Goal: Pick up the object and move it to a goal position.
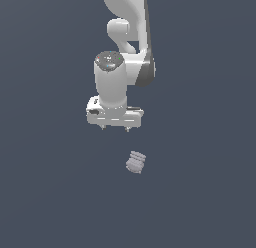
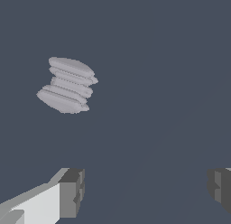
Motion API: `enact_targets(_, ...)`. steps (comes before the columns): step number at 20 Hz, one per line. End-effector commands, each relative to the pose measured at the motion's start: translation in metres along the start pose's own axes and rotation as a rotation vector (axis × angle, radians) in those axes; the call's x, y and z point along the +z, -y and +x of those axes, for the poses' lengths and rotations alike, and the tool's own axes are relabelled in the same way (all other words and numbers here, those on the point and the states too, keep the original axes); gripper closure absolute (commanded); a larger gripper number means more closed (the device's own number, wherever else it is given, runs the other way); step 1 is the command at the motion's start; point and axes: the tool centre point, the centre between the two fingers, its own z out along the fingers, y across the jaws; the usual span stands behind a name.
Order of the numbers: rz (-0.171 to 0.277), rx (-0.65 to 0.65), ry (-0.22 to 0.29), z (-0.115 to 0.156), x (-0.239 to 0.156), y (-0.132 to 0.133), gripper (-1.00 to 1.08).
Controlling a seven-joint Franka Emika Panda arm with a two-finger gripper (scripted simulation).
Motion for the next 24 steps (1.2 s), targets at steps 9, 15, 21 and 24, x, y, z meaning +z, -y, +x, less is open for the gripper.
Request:
enact_targets(9,0.009,-0.019,-0.006,0.004,0.002,0.019,-0.92)
enact_targets(15,0.011,-0.022,-0.007,0.004,0.002,0.023,-0.92)
enact_targets(21,0.012,-0.003,-0.006,0.01,0.005,0.027,-0.92)
enact_targets(24,0.012,0.021,-0.004,0.017,0.01,0.031,-0.92)
